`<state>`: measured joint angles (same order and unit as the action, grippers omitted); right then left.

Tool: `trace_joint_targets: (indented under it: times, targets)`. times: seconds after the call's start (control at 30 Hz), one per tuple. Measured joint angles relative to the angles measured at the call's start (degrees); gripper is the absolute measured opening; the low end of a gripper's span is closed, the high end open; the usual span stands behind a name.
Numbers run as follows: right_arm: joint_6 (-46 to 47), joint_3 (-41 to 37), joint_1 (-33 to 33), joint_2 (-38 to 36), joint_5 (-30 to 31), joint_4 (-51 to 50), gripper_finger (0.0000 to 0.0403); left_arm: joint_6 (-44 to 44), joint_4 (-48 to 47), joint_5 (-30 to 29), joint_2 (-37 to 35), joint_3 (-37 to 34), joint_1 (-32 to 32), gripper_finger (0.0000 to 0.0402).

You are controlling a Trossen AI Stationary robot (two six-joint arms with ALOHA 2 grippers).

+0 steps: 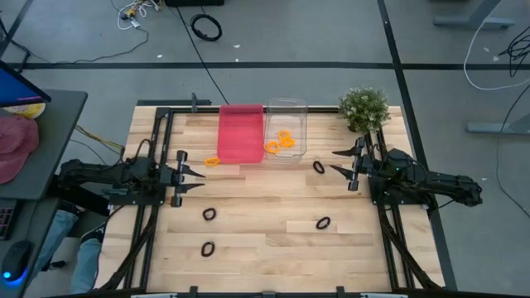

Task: Sort spring keychains
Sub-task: Put the yellow spring keychain into the transparent bin

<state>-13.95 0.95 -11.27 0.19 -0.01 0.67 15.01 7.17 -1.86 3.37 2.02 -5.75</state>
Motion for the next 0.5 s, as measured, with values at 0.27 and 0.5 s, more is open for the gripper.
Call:
trace_joint_targets:
  times: [0.27,0.5]
  targets:
    - [-0.1,0.0,0.0,0.0,0.0,0.0,0.0221,-3.7,10.1,0.0,0.0,0.0,0.0,0.0112]
    - [-0.1,0.0,0.0,0.0,0.0,0.0,0.0221,0.8,16.6,-5.7,0.0,0.0,0.0,0.0112]
